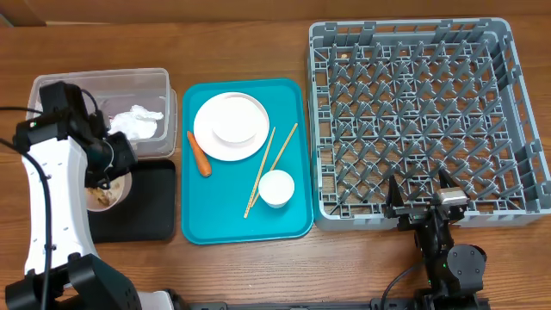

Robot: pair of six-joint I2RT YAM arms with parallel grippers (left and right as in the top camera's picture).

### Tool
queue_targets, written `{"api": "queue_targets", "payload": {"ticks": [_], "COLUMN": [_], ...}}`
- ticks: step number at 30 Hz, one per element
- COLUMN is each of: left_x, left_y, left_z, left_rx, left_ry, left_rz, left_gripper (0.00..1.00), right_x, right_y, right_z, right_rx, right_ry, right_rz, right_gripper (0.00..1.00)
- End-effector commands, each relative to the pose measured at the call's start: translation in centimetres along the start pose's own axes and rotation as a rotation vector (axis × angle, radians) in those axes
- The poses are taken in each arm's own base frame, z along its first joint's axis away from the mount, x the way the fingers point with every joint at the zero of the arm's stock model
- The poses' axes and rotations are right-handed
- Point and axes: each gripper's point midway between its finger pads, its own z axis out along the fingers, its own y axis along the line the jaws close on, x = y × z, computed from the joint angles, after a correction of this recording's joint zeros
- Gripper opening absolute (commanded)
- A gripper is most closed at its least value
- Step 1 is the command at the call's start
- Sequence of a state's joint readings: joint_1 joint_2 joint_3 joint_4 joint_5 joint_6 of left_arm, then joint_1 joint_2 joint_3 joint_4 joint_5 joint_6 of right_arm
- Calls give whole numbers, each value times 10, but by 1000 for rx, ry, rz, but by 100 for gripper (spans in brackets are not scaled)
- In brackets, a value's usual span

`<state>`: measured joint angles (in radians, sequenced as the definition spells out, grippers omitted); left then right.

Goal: Sort waste into correct bins and load items into the dishwasher
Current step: 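Carry the bowl left over the black tray, then tip the bowl over to dump rice and shells onto the black tray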

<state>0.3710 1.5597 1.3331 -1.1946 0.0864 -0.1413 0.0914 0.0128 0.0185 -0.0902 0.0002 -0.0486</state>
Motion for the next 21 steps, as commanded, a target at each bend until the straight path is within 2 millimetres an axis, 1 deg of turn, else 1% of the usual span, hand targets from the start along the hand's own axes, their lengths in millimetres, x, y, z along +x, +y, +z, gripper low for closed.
{"api": "queue_targets", "payload": {"ticks": [1,6,10,12,17,21], "left_x": [-1,-4,-5,-5,-2,-4], "left_y": [-6,-5,-6,-1,18,30], "left_z": [-1,-3,-10,-14,-17,-25], "left_rx": [163,366,578,678,790,873], "left_ry": [-14,-45,-102,-150,-235,-335], "left_rz": [13,-9,-14,-24,-74,-94], "left_gripper": [4,4,4,4,5,4], "right_x": [1,2,1,1,1,1], "right_y": [-1,-1,-1,-1,-1,-1], "right_z": [0,0,0,0,0,0], "right_rx": [1,1,1,1,1,1], "right_ry": [-5,-5,-5,-5,-5,-5], "right_rz": [-1,-1,-1,-1,-1,-1], "right_gripper": [100,100,100,100,100,100]}}
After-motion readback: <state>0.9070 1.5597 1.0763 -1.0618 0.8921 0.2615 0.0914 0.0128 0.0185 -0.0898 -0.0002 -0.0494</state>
